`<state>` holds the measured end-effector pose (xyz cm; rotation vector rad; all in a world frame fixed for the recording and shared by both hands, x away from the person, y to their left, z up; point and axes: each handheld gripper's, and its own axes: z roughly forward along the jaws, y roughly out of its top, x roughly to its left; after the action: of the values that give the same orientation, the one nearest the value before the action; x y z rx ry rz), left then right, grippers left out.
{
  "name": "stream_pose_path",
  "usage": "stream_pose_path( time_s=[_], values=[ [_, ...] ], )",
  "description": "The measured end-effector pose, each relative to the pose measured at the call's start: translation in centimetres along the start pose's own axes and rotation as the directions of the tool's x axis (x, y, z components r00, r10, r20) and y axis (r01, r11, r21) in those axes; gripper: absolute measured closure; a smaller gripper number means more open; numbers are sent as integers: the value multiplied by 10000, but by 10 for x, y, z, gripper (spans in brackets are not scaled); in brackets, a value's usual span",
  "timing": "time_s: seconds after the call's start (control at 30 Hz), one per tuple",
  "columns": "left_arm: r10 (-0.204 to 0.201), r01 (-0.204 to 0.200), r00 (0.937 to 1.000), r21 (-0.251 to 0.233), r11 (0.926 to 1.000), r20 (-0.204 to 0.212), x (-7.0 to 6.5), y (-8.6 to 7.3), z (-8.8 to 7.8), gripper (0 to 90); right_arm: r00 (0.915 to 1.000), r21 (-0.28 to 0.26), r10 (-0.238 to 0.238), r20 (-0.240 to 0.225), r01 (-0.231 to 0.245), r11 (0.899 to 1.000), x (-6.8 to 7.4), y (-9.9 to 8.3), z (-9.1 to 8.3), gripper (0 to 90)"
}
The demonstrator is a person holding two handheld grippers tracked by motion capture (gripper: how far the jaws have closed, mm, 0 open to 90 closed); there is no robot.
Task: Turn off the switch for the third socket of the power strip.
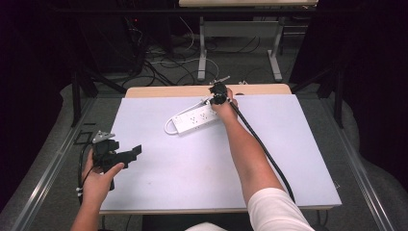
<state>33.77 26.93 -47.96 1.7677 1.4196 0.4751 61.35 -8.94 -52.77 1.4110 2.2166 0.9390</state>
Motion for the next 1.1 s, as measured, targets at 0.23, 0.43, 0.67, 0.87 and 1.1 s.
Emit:
stream_pose_path(
  time_s=[0.23,0.43,0.67,0.87,1.1],
  values=[
    [-7,7,10000,-58,10000,-26,1,0,-1,80,9999,55,134,-39,-134,9999,-1,0,0,900],
    [16,-16,10000,-4,10000,-8,1,0,0,81,9990,397,424,124,-428,9983,-4,-1,0,900],
    [8,-8,10000,36,10000,-21,1,0,0,81,9958,329,914,-77,-911,9953,-5,-1,0,900],
    [16,-16,10000,91,10000,-13,1,-1,1,81,9959,29,867,-258,-866,9962,-4,-1,1,899],
    [8,-7,10000,37,10000,-21,1,-1,1,82,9962,138,807,-338,-802,9967,-3,-1,1,886]
  ],
)
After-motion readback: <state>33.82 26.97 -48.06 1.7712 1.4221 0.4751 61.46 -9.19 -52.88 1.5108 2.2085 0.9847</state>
